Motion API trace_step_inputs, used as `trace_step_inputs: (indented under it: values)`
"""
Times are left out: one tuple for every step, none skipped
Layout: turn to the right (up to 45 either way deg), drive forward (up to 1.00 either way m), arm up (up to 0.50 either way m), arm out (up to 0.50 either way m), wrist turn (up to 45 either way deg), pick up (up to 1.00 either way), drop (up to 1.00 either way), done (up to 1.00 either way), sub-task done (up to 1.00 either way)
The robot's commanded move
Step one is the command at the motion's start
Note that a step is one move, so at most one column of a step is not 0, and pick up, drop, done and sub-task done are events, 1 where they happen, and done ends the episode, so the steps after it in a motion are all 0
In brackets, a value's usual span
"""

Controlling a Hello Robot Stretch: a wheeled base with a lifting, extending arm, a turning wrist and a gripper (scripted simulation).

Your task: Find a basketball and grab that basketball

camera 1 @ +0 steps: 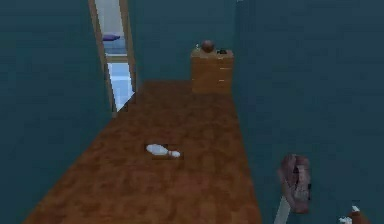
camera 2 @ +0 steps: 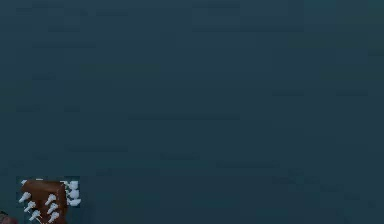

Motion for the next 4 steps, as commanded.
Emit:
trace_step_inputs:
  values:
    - [3.0, 0.00, 0.00, 0.00, 0.0, 0.00, 0.00, 0.00, 0.00]
    - [0.0, 1.00, 0.00, 0.00, 0.0, 0.00, 0.00, 0.00, 0.00]
    - [0.0, 1.00, 0.00, 0.00, 0.0, 0.00, 0.00, 0.00, 0.00]
    - [3.0, 0.00, 0.00, 0.00, 0.0, 0.00, 0.00, 0.00, 0.00]
